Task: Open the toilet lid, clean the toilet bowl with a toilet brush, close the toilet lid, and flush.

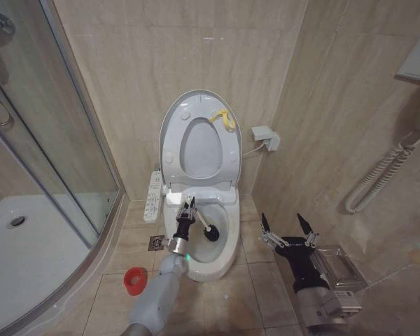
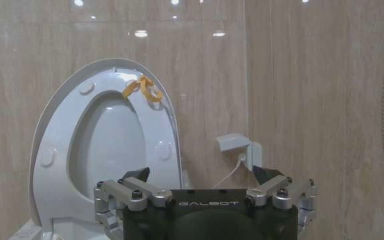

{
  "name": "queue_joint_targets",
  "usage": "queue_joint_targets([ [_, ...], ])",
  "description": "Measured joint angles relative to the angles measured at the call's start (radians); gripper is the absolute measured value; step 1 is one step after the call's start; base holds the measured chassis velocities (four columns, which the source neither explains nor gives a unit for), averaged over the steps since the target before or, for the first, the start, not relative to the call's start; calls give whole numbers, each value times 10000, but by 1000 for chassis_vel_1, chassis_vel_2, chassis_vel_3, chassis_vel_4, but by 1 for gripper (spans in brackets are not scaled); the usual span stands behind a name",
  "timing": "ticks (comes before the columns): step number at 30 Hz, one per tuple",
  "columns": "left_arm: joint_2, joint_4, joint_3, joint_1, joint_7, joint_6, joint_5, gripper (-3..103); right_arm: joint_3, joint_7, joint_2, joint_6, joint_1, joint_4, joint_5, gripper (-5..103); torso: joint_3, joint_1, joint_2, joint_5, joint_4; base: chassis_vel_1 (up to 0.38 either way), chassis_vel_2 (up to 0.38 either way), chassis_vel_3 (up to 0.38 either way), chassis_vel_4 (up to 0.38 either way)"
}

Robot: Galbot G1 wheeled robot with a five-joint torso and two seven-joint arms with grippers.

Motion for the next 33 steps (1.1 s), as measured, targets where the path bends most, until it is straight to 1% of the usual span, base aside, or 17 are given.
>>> queue_joint_targets([
  [1,29,-115,29,30,-19,33,-35,21,0,-2,0,0,0,0,0,100,3,2,-2,-10,0,0,0,0,0],
  [3,37,-267,85,53,-19,107,-233,21,-1,-3,0,0,0,0,0,100,5,4,-5,-12,-2,0,0,0,0],
  [5,23,-914,315,150,-49,526,-1394,21,0,-2,0,0,0,0,0,100,5,5,-6,-5,-1,0,0,0,0],
  [7,-122,-1365,461,112,-134,766,-2403,21,0,-2,0,0,0,0,0,100,4,5,-5,-7,-3,0,0,0,0],
  [8,-122,-1365,461,112,-134,766,-2403,21,0,-2,0,0,0,0,0,100,4,5,-5,-7,-3,0,0,0,0],
  [10,-247,-1509,505,-92,-151,865,-2949,21,0,-2,0,0,0,0,0,100,3,4,-5,-3,-4,0,0,0,0],
  [12,-276,-1501,515,-251,-133,905,-3118,21,-1,-2,0,0,0,-1,0,100,3,4,-5,-2,-5,0,0,0,0],
  [16,-283,-1077,503,-505,105,903,-3056,21,0,-2,0,0,0,0,0,100,3,4,-5,-1,0,0,0,0,0],
  [18,-283,-770,475,-502,262,836,-2532,21,0,-2,0,0,0,0,0,100,2,4,-5,-2,0,0,0,0,0],
  [19,-283,-770,475,-502,262,836,-2532,21,0,-2,0,0,0,0,0,100,2,4,-5,-2,0,0,0,0,0],
  [21,-285,-484,415,-425,291,720,-1659,21,0,-2,0,0,0,0,0,100,2,3,-5,-3,0,0,0,0,0],
  [22,-285,-397,395,-418,292,674,-1415,21,0,-2,0,0,0,-1,0,100,3,3,-5,-3,0,0,0,0,0],
  [23,-285,-397,395,-418,292,674,-1415,21,0,-2,0,0,0,-1,0,100,3,3,-5,-3,0,0,0,0,0],
  [24,-284,-306,356,-416,284,611,-1093,21,0,-2,0,0,0,0,0,100,2,3,-5,-3,0,0,0,0,0],
  [25,-284,-306,356,-433,255,590,-1011,21,-1,-2,0,0,0,-1,0,100,2,3,-4,-2,-1,0,0,0,0],
  [29,-294,-339,339,-718,123,471,-1043,21,0,-2,0,0,0,-1,0,100,2,3,-4,-4,-4,0,0,0,0],
  [33,-295,-323,271,-1130,-22,321,-1710,21,0,-2,0,0,0,0,0,100,1,3,-3,-3,-4,0,0,0,0],
])
